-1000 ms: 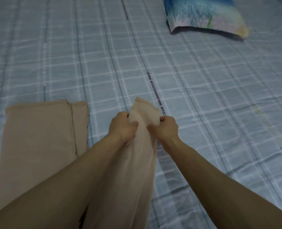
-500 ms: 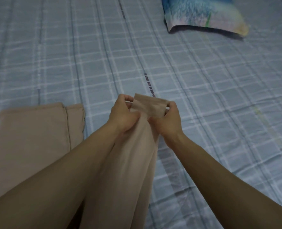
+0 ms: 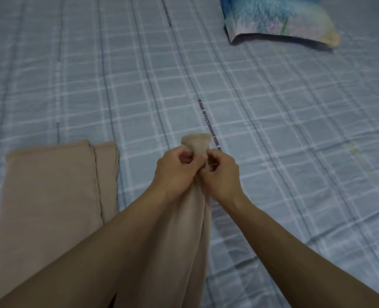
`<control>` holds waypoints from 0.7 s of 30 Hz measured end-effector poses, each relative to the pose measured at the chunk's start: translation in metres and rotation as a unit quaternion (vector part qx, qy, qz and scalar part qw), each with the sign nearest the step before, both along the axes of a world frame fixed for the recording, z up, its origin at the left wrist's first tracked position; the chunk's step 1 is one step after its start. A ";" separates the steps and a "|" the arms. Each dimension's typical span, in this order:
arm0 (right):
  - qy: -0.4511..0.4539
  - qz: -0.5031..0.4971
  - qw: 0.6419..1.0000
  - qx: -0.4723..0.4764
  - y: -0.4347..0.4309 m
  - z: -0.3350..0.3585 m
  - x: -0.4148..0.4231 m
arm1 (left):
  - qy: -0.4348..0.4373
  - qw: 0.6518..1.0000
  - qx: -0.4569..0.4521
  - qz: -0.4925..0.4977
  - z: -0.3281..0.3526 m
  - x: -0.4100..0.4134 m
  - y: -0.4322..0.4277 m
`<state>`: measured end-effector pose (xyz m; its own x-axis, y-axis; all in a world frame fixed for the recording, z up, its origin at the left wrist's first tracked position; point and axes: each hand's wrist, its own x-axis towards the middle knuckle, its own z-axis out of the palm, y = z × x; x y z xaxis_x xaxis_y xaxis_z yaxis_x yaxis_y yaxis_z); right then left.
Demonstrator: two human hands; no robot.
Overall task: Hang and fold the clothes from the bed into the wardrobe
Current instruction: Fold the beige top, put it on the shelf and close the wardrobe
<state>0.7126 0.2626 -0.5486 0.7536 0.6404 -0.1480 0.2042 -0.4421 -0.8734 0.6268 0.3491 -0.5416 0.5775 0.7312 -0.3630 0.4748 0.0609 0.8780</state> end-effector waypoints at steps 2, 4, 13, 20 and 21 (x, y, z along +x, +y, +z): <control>-0.006 0.019 0.999 0.045 0.003 0.004 -0.008 | -0.022 0.999 -0.022 0.009 0.007 0.000 0.002; -0.002 0.025 0.997 0.079 0.005 0.006 -0.015 | -0.051 0.997 -0.045 0.031 0.015 -0.002 0.002; 0.032 0.059 0.988 0.137 -0.002 0.017 -0.043 | -0.036 0.993 0.046 0.108 0.028 -0.026 0.009; 0.028 0.052 0.988 0.144 -0.010 0.023 -0.058 | -0.063 0.987 0.108 0.098 0.052 -0.060 0.011; 0.028 0.060 0.989 0.134 -0.010 0.022 -0.057 | -0.077 0.986 0.109 0.095 0.058 -0.065 0.013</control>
<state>0.6559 0.2530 -0.5266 0.6659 0.7460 -0.0006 0.1887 -0.1692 -0.9674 0.5616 0.3618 -0.4838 0.4590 0.8824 -0.1035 0.3328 -0.0627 0.9409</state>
